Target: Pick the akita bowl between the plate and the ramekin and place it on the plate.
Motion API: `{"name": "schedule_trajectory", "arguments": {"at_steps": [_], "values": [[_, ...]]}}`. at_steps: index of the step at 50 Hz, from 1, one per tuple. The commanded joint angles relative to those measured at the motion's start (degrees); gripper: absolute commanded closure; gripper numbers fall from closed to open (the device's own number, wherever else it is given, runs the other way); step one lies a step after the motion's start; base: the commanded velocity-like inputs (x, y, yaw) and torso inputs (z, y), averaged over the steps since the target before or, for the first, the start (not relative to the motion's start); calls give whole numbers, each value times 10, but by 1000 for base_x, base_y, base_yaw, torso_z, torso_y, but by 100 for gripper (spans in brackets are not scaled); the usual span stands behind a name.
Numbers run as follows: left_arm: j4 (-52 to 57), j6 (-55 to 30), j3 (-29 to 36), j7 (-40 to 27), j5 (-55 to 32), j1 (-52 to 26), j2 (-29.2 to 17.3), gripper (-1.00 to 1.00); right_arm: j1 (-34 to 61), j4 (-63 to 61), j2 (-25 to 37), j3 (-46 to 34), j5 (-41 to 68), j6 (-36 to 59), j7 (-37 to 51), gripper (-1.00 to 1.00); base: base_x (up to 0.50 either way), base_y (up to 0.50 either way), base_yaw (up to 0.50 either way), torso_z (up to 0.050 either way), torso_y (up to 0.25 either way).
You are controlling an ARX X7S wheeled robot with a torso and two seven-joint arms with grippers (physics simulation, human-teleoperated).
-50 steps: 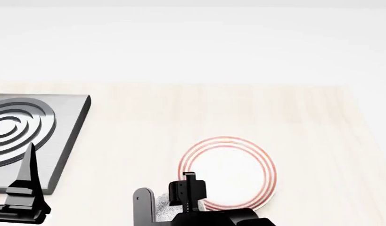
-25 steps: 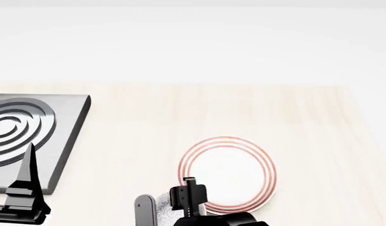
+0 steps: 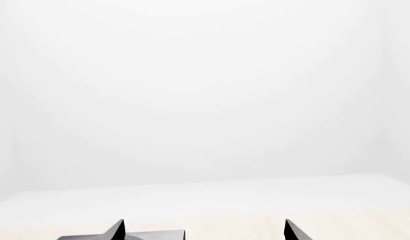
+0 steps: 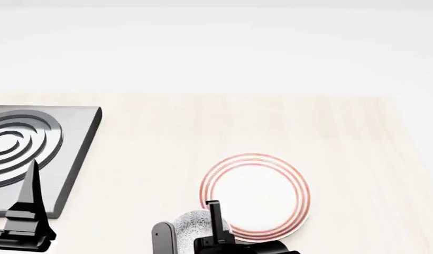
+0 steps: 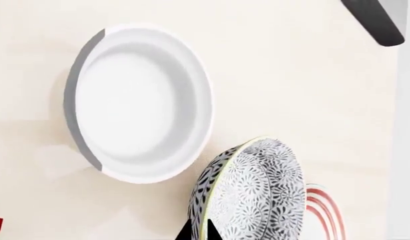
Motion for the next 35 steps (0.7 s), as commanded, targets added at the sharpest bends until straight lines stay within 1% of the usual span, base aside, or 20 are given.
{"name": "schedule_trajectory", "arguments": {"at_steps": [1, 10, 20, 29, 35], "values": [[2, 0, 1, -2, 0, -1, -2, -100, 5, -8, 7, -1, -19, 6, 10, 100, 0, 0, 0, 0, 0], [3, 3, 0, -3, -1, 1, -3, -100, 24, -50, 25, 2, -36, 37, 16, 100, 0, 0, 0, 0, 0], [5, 2, 1, -5, -4, 2, -3, -100, 60, -132, 58, 22, -44, 90, 5, 100, 0, 0, 0, 0, 0], [5, 3, 2, -6, -5, 2, -4, -100, 69, -125, 68, 36, -37, 88, 4, 100, 0, 0, 0, 0, 0], [4, 2, 3, -6, -6, 1, -4, -100, 72, -86, 68, 40, -38, 79, 12, 100, 0, 0, 0, 0, 0]]}}
